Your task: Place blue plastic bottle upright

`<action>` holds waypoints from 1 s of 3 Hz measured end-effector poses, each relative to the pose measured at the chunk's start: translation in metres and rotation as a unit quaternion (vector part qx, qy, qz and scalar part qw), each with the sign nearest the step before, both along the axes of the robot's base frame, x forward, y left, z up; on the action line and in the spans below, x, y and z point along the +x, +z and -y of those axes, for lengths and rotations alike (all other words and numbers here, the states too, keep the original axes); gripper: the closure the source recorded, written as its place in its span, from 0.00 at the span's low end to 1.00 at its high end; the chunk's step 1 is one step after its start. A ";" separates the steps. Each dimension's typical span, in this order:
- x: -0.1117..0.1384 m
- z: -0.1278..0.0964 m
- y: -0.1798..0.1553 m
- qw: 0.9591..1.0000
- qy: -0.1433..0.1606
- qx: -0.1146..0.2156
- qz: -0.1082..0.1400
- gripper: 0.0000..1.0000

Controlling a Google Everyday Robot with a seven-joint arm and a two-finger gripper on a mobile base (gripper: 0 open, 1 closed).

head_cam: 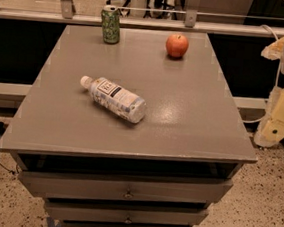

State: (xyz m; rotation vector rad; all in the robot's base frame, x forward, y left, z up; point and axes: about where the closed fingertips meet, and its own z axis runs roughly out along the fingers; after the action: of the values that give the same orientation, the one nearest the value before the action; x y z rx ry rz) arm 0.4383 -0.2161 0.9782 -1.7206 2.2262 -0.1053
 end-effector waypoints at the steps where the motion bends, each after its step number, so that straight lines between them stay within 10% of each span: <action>1: 0.000 0.000 0.000 1.000 0.000 0.000 0.000 0.00; 3: 0.041 -0.064 -0.015 0.999 0.015 0.040 0.013 0.00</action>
Offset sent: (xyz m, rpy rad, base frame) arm 0.0464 0.0674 -0.0197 0.1281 -0.0081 0.0725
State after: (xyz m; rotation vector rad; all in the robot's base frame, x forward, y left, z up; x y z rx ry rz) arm 0.4796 -0.1518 0.9636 -1.6992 2.1553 -0.0322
